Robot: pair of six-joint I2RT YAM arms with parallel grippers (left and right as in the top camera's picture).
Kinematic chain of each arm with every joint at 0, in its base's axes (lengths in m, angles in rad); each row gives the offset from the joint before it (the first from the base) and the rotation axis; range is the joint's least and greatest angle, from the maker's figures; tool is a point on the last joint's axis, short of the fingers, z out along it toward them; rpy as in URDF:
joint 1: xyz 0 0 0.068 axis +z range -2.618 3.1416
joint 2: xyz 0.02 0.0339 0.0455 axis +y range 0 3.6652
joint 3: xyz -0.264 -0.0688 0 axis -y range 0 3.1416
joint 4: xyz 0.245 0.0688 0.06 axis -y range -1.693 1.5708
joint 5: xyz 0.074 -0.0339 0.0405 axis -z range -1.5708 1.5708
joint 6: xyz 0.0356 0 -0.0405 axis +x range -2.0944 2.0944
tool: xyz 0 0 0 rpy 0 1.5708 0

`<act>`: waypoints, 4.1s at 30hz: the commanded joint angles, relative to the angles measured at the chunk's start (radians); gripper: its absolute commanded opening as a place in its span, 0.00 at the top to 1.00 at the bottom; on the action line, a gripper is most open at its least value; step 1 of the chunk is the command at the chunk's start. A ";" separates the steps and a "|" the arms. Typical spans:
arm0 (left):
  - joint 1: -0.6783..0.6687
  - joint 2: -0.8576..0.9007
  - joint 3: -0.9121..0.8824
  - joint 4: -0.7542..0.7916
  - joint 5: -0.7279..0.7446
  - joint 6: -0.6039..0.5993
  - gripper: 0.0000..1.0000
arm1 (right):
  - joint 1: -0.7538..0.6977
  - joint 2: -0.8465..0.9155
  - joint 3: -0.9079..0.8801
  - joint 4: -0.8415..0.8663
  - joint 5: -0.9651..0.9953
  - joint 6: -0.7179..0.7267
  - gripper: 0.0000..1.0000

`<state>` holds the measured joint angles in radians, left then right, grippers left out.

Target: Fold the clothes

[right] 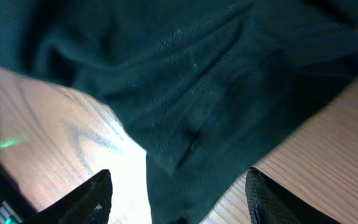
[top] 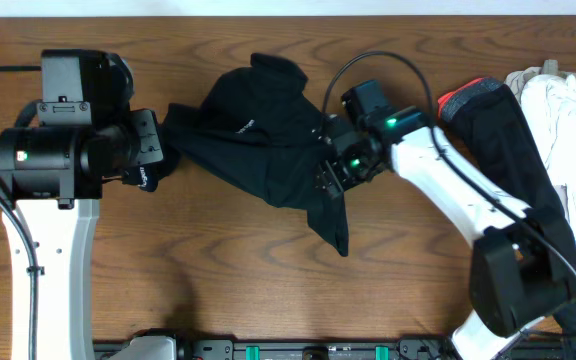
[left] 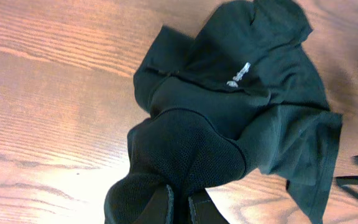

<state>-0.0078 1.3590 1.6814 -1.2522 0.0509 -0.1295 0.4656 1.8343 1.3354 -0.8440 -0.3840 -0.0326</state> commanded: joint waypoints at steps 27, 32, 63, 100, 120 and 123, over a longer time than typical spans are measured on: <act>0.001 -0.002 0.036 -0.005 -0.018 0.014 0.94 | 0.039 0.049 -0.014 -0.035 -0.054 -0.011 0.48; 0.001 -0.002 0.036 -0.005 -0.018 0.014 0.94 | 0.048 -0.002 -0.014 -0.058 -0.106 -0.010 0.46; 0.001 -0.002 0.036 -0.005 -0.018 0.014 0.94 | 0.214 0.151 -0.023 0.048 -0.060 0.115 0.70; -0.060 -0.171 0.369 0.002 0.046 0.097 0.94 | -0.534 -0.644 0.146 0.032 -0.097 0.131 0.99; -0.083 -0.058 0.660 -0.370 0.043 0.223 0.94 | -0.533 -0.613 0.569 -0.148 -0.065 0.167 0.99; -0.083 0.003 0.660 -0.365 0.043 0.223 0.94 | -0.530 -0.578 0.569 -0.150 -0.065 0.167 0.99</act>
<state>-0.0883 1.3102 2.3394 -1.6062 0.1017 0.0795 -0.0586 1.2232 1.9011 -0.9928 -0.4580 0.1158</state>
